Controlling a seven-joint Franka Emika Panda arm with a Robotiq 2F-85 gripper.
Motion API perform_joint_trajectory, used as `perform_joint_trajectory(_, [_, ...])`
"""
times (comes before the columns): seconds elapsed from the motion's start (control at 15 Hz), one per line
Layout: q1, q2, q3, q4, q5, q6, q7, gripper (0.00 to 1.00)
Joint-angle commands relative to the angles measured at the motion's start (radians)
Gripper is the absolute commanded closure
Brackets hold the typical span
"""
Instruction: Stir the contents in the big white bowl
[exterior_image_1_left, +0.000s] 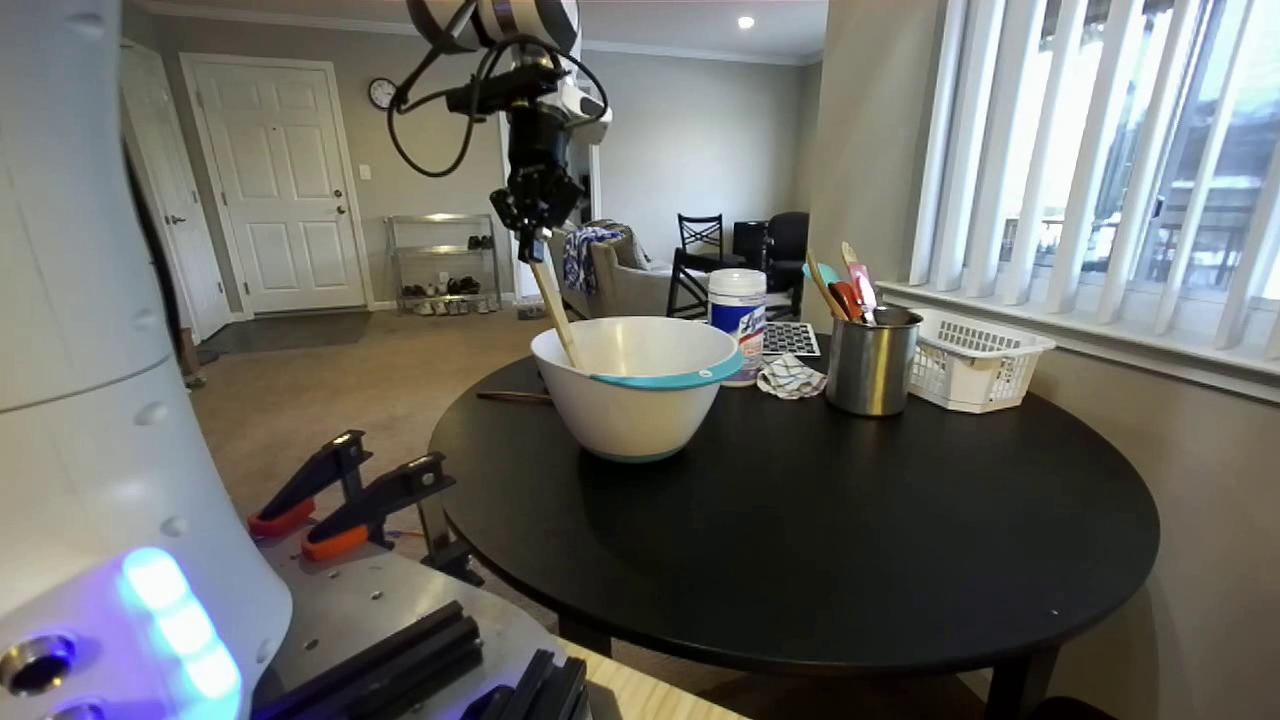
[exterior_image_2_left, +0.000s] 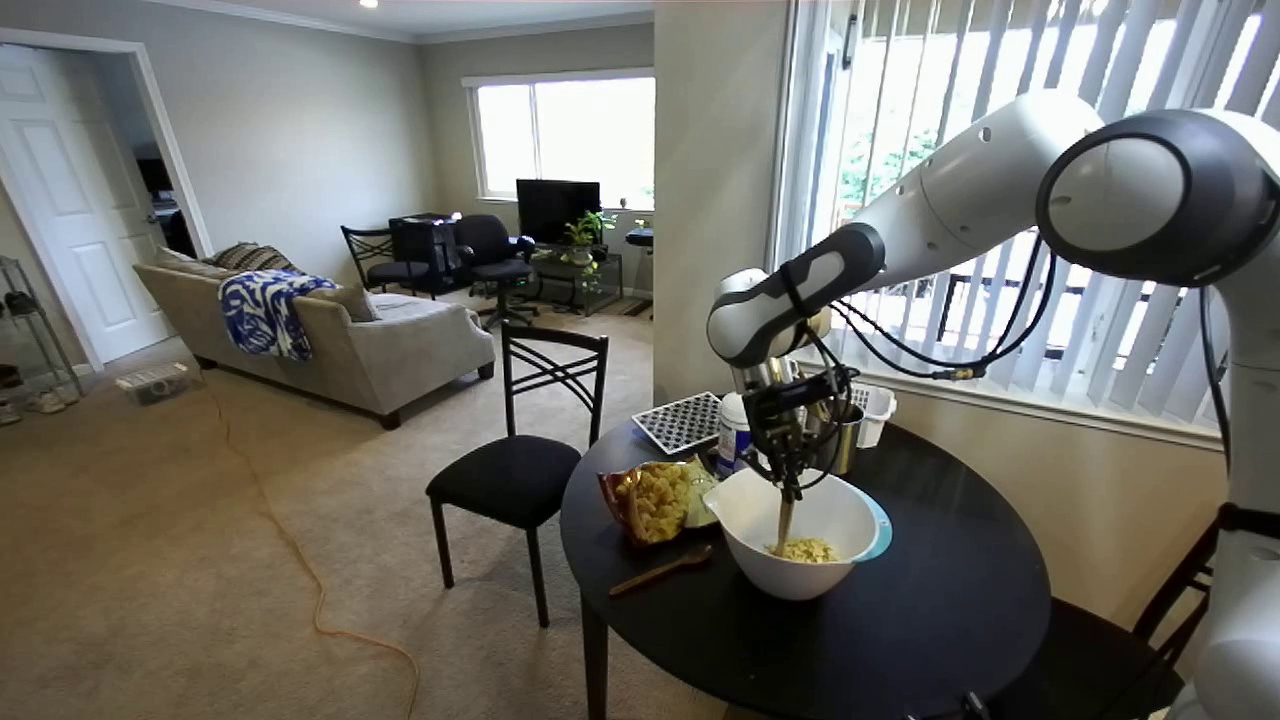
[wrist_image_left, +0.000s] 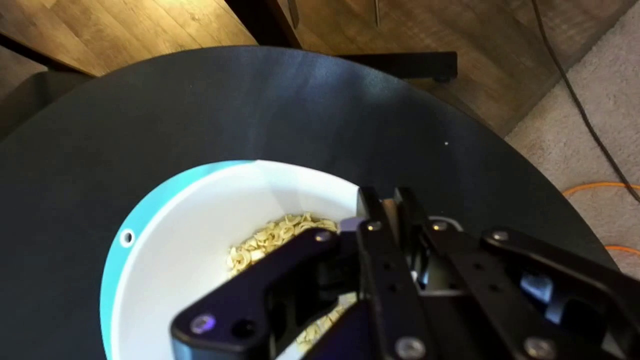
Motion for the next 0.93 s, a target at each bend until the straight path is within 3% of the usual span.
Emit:
perform_joint_trajectory(0.0, [0.003,0.007,0.005,0.028,-0.036,-0.104,-0.024,0.95])
perform_joint_trajectory(0.33, [0.024,0.017,0.001,0.051,-0.12,-0.176,0.012,0.95])
perform_joint_trajectory(0.87, [0.109,0.013,0.018,0.039,-0.36,-0.073,0.147,0.95])
